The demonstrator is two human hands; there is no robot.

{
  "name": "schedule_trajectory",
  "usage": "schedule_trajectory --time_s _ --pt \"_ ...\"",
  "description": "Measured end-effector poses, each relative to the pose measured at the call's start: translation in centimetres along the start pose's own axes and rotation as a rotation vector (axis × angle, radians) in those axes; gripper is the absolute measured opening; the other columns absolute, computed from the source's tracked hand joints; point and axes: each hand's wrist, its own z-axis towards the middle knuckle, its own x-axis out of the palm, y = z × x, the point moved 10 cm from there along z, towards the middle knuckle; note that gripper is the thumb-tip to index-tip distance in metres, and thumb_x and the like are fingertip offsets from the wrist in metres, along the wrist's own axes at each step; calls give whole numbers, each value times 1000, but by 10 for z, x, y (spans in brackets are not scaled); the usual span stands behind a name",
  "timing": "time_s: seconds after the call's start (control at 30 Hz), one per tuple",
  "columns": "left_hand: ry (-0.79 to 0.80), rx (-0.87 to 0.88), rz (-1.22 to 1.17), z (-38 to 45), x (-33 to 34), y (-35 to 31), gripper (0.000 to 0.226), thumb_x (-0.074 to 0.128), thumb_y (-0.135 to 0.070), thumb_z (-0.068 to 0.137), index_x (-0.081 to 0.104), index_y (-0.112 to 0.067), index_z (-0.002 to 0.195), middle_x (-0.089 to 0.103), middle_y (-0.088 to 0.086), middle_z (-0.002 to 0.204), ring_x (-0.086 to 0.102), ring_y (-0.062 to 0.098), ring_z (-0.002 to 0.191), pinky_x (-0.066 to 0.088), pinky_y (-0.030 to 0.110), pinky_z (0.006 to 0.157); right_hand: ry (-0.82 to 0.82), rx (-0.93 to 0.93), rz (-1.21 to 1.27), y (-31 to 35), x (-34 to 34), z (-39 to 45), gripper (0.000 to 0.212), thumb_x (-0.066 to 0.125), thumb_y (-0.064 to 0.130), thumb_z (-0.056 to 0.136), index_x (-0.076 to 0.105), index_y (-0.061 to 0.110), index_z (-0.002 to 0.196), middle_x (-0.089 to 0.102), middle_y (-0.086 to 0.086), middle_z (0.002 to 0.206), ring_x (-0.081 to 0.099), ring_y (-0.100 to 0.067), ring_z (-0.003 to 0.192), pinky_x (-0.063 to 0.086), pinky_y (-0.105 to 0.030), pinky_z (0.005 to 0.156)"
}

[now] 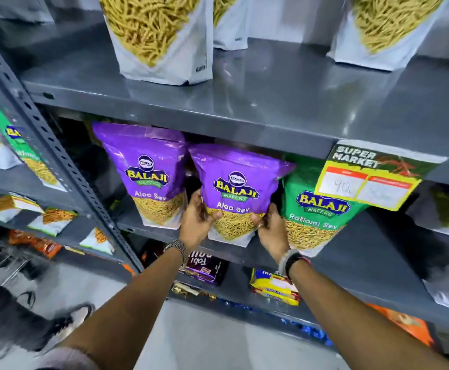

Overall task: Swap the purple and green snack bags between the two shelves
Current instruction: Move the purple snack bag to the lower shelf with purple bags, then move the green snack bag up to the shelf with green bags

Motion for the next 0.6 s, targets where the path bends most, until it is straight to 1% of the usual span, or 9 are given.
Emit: schedule_trajectory --time_s 0.07,0.13,0.2,0.27,0.33,0.4,0.47,0.53,0.6 --pt "-15 -1 27 2 -1 3 64 79 -11 65 44 -19 119 66 -11 112 62 -6 99 46 28 98 17 5 6 -4 1 4 25 56 9 86 46 1 108 65 -18 92 61 -23 77 47 -31 72" --pt "-50 -22 17 2 -3 6 65 71 7 69 41 -9 124 60 4 116 62 -7 96 49 20 93 65 40 20 -12 2 4 29 61 16 84 47 5 107 67 -23 99 63 -32 88 49 -43 82" --pt "-105 -61 -2 -6 -7 10 65 69 10 70 40 -3 126 58 8 115 63 3 98 53 16 86 125 87 73 -16 1 -4 33 64 16 82 48 6 109 66 -14 106 62 -27 99 48 -37 90" --pt "-166 -133 -24 -21 -10 18 61 68 7 73 40 0 127 58 11 117 60 18 104 54 27 92 168 123 97 -24 -4 -19 34 64 12 82 50 5 112 61 -4 108 58 -18 105 43 -28 94" --pt "-198 -208 22 -38 -9 30 51 66 0 78 44 1 124 58 12 118 57 23 106 48 37 98 185 151 88 -40 -13 -36 34 64 10 82 53 3 113 59 -2 110 55 -15 105 40 -24 94" --pt "-206 -311 83 -55 -3 50 36 66 -3 80 50 -2 113 59 14 114 57 22 102 46 36 96 142 202 99 -64 -32 -51 25 65 10 81 58 8 104 63 -4 107 58 -18 102 43 -26 92" --pt "-194 -401 115 -69 8 67 24 64 -4 81 52 -7 102 61 13 105 58 25 97 46 35 95 39 266 102 -87 -63 -61 11 66 12 80 60 18 88 66 -3 95 62 -23 96 48 -34 92" --pt "-135 -456 131 -75 29 74 19 62 -7 83 58 -6 102 61 10 99 59 24 95 47 38 99 -87 304 68 -104 -98 -65 12 68 17 78 59 24 78 68 -4 87 66 -29 93 51 -44 91" --pt "-42 -473 127 -77 57 70 21 58 -9 87 61 -6 107 60 8 101 55 19 95 46 33 93 -189 341 52 -114 -129 -65 14 72 21 75 58 24 76 68 -3 82 66 -30 92 51 -49 90"
